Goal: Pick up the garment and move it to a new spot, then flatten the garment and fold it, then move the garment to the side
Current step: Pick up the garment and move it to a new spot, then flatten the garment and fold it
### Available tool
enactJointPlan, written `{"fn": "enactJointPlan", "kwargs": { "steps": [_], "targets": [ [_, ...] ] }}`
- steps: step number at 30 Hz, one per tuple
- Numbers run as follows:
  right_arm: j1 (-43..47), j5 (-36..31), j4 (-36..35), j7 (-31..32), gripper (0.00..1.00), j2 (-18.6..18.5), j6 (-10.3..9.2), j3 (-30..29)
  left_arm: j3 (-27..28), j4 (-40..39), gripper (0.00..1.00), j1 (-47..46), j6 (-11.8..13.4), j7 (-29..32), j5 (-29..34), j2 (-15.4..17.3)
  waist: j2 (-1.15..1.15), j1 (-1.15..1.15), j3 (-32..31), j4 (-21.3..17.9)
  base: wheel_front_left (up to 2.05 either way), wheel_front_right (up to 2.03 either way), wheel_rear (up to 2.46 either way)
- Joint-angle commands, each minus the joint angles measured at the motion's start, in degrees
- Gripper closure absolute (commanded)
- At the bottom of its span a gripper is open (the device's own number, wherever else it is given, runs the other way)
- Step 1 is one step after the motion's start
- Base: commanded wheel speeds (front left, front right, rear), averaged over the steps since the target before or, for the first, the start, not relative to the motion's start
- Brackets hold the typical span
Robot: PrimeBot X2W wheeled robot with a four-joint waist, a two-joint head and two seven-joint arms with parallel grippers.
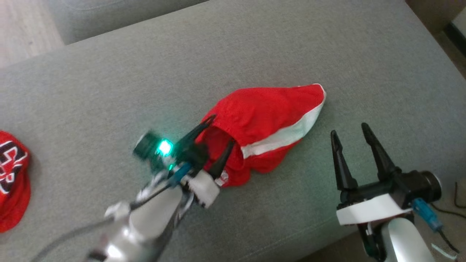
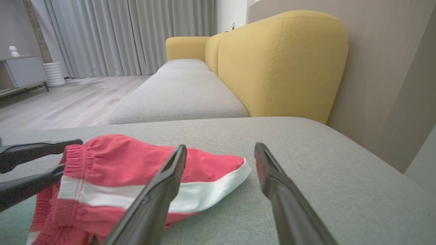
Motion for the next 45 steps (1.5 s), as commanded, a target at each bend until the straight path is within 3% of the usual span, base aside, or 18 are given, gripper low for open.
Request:
{"fn": "enactJointPlan", "kwargs": {
  "steps": [1,10,13,17,22,29,45],
  "targets": [
    [-0.2,0.4,-1.3,-0.2,0.00,-0.2,0.39,1.2,4.4,-3.6,0.00,0.8,1.2,-0.3,-2.0,0.0,0.00,-0.02,-2.1,2.2,0.00,0.00,0.00],
    [6.7,1.3,-0.3,-0.2,0.00,-0.2,0.39,-3.0,22.6,-21.5,0.00,25.7,2.7,-0.3,-8.5,-1.3,0.00,-0.02,-10.6,14.9,0.00,0.00,0.00],
    [8.4,2.7,-0.6,-0.2,0.00,-0.2,0.39,-4.2,28.5,-28.5,0.00,32.0,2.4,-0.3,-7.6,-2.3,0.00,-0.02,-12.5,18.6,0.00,0.00,0.00],
    [9.9,2.6,-1.3,-0.2,0.00,-0.2,0.39,-3.8,35.4,-34.6,0.00,38.2,5.1,-0.3,-4.3,-3.2,0.00,-0.02,-14.7,21.2,0.00,0.00,0.00],
    [12.0,2.0,-3.0,-0.2,0.00,-0.3,0.39,-2.4,36.7,-37.6,0.00,42.3,6.9,-0.3,0.9,-3.4,0.00,-0.02,-16.7,22.4,0.00,0.00,0.00],
    [14.9,2.4,-4.0,-0.2,0.00,-0.3,0.39,-1.6,33.7,-40.9,0.00,46.6,9.2,-0.3,3.9,-3.4,0.00,-0.02,-17.7,23.1,0.00,0.00,0.00],
    [14.4,3.8,-3.3,-0.2,0.00,-0.2,0.39,-1.3,32.6,-39.2,0.00,46.3,8.8,-0.3,4.4,-3.5,0.00,-0.02,-16.8,22.8,0.00,0.00,0.00]
  ]
}}
